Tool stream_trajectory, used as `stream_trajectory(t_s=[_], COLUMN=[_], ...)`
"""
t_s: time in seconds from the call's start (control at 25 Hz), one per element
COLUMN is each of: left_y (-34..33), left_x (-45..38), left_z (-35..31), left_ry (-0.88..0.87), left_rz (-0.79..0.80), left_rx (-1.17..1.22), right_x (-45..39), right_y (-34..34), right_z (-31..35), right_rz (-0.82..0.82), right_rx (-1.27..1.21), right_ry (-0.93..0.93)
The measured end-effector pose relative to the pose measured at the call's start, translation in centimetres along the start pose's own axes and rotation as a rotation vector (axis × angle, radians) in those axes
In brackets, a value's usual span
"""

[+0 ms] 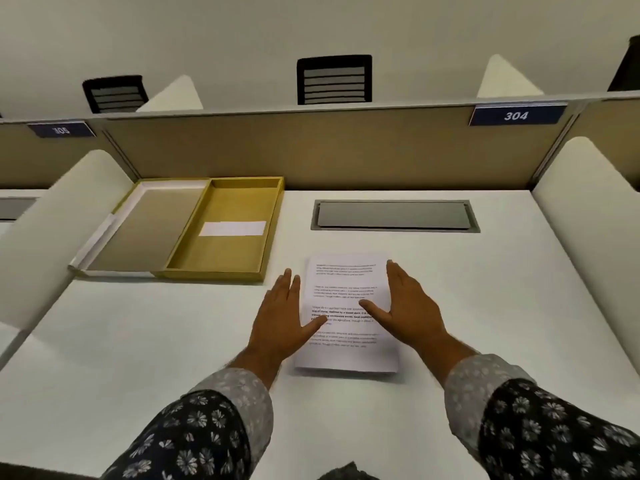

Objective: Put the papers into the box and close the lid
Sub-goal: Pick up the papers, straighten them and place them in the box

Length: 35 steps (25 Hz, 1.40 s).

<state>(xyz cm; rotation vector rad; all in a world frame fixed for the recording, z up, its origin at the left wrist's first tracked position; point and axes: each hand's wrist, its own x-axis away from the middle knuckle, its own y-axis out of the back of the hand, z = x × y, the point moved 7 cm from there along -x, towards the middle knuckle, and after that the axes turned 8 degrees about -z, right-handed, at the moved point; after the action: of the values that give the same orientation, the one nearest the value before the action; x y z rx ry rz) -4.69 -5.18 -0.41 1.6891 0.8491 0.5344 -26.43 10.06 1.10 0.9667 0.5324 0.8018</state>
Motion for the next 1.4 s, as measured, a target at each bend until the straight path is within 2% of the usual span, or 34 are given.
stream_trajectory(t_s=[0.2, 0.32, 0.4, 0.52, 0.72, 0.8, 0.88, 1.12, 1.24, 1.4], left_y=[-4.0, -6.0, -6.7, -6.4, -6.5, -6.7, -7.2, -7.1, -7.3, -7.6], left_x=[-0.4, -0.7, -0.6, -0.8, -2.2, -2.7, -3.4, -3.6, -3.6, -3.3], left_z=[2.3, 2.6, 2.3, 1.4, 2.1, 2.8, 3.6, 3.8, 3.4, 3.1], left_ry=[0.096, 0.234, 0.341, 0.405, 0.641, 0.802, 0.876, 0.866, 0.860, 0.750], left_rz=[0.160, 0.239, 0.196, 0.114, 0.178, 0.207, 0.222, 0.267, 0.299, 0.166], left_rx=[0.145, 0.301, 0.506, 0.713, 0.933, 1.016, 1.043, 1.096, 1.129, 0.949], right_x=[0.7, 1.4, 1.7, 1.8, 1.4, 0.7, 0.2, -0.4, -0.3, -0.3], right_y=[-3.3, -4.9, -5.6, -6.2, -7.0, -6.7, -6.5, -7.3, -8.1, -8.2], right_z=[-1.1, -1.7, -2.3, -2.1, -1.4, -2.1, -2.9, -4.4, -4.9, -3.9], right_rz=[0.048, 0.074, 0.066, 0.026, -0.059, -0.059, -0.053, -0.040, 0.019, 0.042], right_rx=[0.014, 0.003, -0.005, -0.016, -0.151, -0.242, -0.345, -0.470, -0.589, -0.615], right_ry=[-0.203, -0.327, -0.411, -0.493, -0.647, -0.709, -0.775, -0.881, -0.931, -0.826])
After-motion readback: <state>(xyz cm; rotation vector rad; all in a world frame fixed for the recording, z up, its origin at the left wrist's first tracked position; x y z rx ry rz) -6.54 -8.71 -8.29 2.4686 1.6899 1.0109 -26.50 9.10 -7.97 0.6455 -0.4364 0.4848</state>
